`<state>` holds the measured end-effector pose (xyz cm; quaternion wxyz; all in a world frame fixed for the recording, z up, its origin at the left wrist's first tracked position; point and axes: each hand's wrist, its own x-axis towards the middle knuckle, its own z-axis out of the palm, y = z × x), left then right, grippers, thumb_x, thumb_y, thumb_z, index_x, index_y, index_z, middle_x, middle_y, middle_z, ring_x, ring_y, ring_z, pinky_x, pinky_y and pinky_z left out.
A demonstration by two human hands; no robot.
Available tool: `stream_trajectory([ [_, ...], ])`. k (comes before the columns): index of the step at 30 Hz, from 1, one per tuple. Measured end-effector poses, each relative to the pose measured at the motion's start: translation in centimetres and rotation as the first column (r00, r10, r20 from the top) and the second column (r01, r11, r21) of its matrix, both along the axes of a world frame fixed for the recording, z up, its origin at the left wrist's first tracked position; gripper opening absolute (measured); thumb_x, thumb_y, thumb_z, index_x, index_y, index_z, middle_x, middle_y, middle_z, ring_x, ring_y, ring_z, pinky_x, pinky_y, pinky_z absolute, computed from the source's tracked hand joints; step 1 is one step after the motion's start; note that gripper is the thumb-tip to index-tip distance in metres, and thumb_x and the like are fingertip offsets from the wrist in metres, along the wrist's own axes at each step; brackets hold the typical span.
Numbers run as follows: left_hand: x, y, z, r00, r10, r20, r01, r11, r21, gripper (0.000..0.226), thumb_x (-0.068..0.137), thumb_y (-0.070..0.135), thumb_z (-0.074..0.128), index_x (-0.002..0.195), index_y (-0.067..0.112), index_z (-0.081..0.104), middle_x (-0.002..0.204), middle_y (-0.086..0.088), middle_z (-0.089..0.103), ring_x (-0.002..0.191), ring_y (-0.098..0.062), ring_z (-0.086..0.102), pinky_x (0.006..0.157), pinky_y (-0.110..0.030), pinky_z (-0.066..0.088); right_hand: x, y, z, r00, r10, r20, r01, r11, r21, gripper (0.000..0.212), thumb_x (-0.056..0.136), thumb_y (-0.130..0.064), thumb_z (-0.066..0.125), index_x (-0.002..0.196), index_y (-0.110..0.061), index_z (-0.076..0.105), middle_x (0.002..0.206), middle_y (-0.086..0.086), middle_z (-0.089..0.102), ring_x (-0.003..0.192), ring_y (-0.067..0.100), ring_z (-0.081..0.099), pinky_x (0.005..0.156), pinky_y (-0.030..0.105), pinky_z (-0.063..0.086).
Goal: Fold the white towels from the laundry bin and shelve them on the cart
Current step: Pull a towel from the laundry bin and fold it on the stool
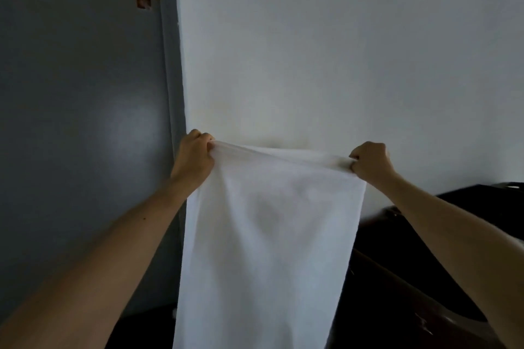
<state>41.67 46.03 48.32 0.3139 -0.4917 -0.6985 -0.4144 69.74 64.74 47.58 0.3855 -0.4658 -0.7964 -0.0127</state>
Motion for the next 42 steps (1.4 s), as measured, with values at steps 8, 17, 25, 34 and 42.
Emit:
stream_trajectory([
  [8, 0.2, 6.3, 1.7, 0.995, 0.096, 0.012, -0.096, 0.995, 0.004, 0.027, 0.092, -0.004, 0.039, 0.107, -0.004, 0.061, 0.110, -0.018, 0.053, 0.104, -0.031, 0.049, 0.075, -0.020, 0.029, -2.5, 9.0, -0.4, 0.997, 0.073, -0.034, -0.073, 0.997, -0.024, 0.028, 0.080, 0.000, 0.049, 0.054, -0.010, 0.046, 0.082, 0.020, 0.055, 0.094, 0.038, 0.059, 0.054, 0.020, 0.028],
  [17, 2.4, 13.5, 4.0, 0.980, 0.198, 0.001, -0.198, 0.979, 0.040, 0.026, 0.091, -0.003, 0.042, 0.108, -0.004, 0.062, 0.109, -0.019, 0.055, 0.105, -0.033, 0.050, 0.080, -0.023, 0.031, -2.7, 18.4, 2.8, 0.975, 0.139, -0.173, -0.139, 0.990, 0.014, 0.022, 0.084, 0.002, 0.048, 0.099, 0.002, 0.065, 0.106, 0.020, 0.052, 0.102, 0.039, 0.054, 0.071, 0.030, 0.039],
  [25, 3.1, 19.4, -0.6, 0.967, 0.255, 0.024, -0.253, 0.964, -0.080, 0.022, 0.087, -0.007, 0.047, 0.101, -0.007, 0.065, 0.101, -0.026, 0.058, 0.097, -0.039, 0.055, 0.083, -0.035, 0.039, -2.5, 26.1, -1.0, 0.985, 0.170, -0.013, -0.170, 0.975, -0.139, 0.021, 0.085, -0.007, 0.052, 0.100, 0.003, 0.062, 0.107, 0.021, 0.061, 0.104, 0.037, 0.056, 0.077, 0.031, 0.046],
  [34, 1.2, 17.1, -1.8, 0.931, 0.363, -0.021, -0.357, 0.900, -0.252, 0.024, 0.090, -0.006, 0.046, 0.103, -0.005, 0.066, 0.099, -0.026, 0.056, 0.093, -0.040, 0.055, 0.079, -0.037, 0.041, -5.7, 25.7, -1.8, 0.961, 0.278, 0.008, -0.276, 0.959, -0.064, 0.021, 0.086, -0.003, 0.049, 0.098, 0.007, 0.062, 0.106, 0.024, 0.061, 0.102, 0.039, 0.057, 0.073, 0.031, 0.042],
  [42, 2.3, 11.5, -3.9, 0.920, 0.390, -0.026, -0.378, 0.870, -0.317, 0.027, 0.089, -0.005, 0.046, 0.109, -0.003, 0.065, 0.104, -0.025, 0.055, 0.097, -0.040, 0.054, 0.082, -0.037, 0.041, -5.6, 21.4, -3.0, 0.950, 0.305, 0.064, -0.303, 0.952, -0.039, 0.023, 0.086, -0.003, 0.050, 0.102, 0.005, 0.063, 0.108, 0.023, 0.062, 0.103, 0.038, 0.057, 0.080, 0.034, 0.045],
])
